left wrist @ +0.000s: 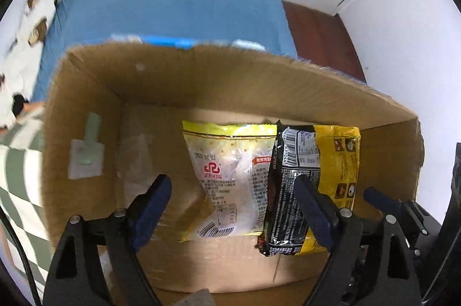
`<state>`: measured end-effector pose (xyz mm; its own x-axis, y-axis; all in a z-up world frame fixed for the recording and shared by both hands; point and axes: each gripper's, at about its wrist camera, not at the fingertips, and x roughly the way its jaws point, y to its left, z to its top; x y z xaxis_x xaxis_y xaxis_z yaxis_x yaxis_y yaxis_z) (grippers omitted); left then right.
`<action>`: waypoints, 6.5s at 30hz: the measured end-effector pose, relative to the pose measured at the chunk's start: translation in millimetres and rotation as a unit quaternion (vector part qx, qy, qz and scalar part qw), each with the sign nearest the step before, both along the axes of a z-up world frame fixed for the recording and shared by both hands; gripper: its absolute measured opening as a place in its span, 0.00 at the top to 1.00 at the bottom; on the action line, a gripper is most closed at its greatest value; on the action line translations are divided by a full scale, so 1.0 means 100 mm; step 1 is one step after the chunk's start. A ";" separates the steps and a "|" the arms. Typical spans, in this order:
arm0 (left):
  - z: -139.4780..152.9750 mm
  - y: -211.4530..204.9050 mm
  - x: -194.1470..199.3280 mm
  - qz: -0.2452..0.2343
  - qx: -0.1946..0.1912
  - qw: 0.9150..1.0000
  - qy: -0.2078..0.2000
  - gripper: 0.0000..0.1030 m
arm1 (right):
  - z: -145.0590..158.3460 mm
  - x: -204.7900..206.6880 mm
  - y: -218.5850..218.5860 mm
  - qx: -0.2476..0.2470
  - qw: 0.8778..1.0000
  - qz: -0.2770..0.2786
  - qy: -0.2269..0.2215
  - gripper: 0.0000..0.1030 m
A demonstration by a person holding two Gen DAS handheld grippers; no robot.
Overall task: Organize snacks
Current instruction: 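Carry both bags into the cardboard box and open both tools, then move both tools back over the snack pile, then grasp the orange packet with the left tool while the right tool grasps the panda-print bag, then carry both packets into the box and open both tools, then move both tools back over the remaining snacks, then grasp the Franzzi cookie pack with the left tool while the right tool grasps the red-white bar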
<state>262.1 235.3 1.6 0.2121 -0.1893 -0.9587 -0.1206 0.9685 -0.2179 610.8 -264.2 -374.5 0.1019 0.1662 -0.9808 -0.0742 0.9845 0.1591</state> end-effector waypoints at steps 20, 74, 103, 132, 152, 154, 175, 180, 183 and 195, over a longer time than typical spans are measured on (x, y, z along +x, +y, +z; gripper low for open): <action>0.74 -0.31 -0.90 -0.016 0.091 0.981 -0.172 0.16 | 1.37 -1.37 0.22 -0.027 0.989 -0.014 -0.142 0.05; -1.63 -0.14 -2.01 0.020 0.063 0.994 0.082 0.50 | -0.07 -2.81 -0.59 -0.035 0.988 -0.142 0.049 0.21; 0.78 -0.27 -1.48 0.012 -0.027 0.992 -0.124 0.53 | 1.93 -2.69 -0.11 0.126 0.986 -0.041 -0.104 0.48; -0.69 0.02 -0.13 0.028 -0.027 0.996 0.080 0.35 | 0.33 -1.26 0.98 0.050 0.997 0.037 0.039 0.08; 0.48 -0.11 -0.75 0.012 0.070 0.992 -0.102 0.19 | 1.30 -1.64 0.36 -0.008 0.994 -0.027 -0.103 0.08; 0.59 -0.16 -0.84 0.008 0.078 0.989 -0.123 0.19 | 1.44 -1.74 0.36 -0.009 0.992 -0.031 -0.121 0.08; 0.98 -0.15 -1.76 0.034 0.069 0.982 -0.175 0.19 | 2.21 -2.69 0.23 0.031 0.982 -0.051 -0.178 0.08; 0.44 0.08 -2.02 0.072 0.052 0.991 -0.102 0.19 | 1.69 -2.90 0.28 0.054 0.992 -0.050 -0.105 0.08; -0.06 0.27 -2.24 0.103 0.038 0.993 -0.039 0.20 | 1.22 -3.08 0.37 0.062 0.996 -0.039 -0.050 0.08; -1.71 0.71 -2.76 0.264 -0.091 0.944 0.175 0.20 | -0.29 -3.36 0.86 0.027 0.997 -0.030 0.073 0.32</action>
<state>-13.6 306.7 -169.3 0.0000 -0.3148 -0.9492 -0.6714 0.7034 -0.2333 275.2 -177.8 -403.8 -0.0300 0.2161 -0.9759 0.0131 0.9763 0.2158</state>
